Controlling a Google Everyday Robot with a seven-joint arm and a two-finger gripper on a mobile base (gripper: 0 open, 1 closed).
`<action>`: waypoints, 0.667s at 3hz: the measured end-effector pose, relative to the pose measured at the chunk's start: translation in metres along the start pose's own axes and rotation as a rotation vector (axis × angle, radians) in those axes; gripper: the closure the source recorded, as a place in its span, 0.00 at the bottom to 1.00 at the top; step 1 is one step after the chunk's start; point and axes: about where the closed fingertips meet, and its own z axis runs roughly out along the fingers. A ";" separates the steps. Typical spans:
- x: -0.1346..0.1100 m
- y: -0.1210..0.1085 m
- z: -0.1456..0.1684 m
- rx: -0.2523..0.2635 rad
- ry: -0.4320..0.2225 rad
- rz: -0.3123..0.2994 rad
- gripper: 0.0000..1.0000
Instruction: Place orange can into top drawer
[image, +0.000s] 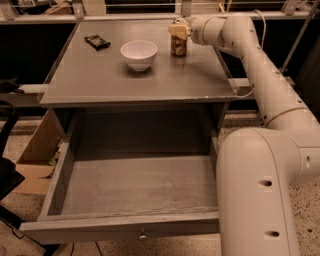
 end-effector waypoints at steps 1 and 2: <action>0.000 0.000 0.000 0.000 0.000 0.000 0.70; 0.000 0.000 0.000 0.000 0.000 0.000 0.94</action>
Offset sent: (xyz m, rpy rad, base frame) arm 0.0000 0.0000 0.0000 0.0000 0.0000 0.0000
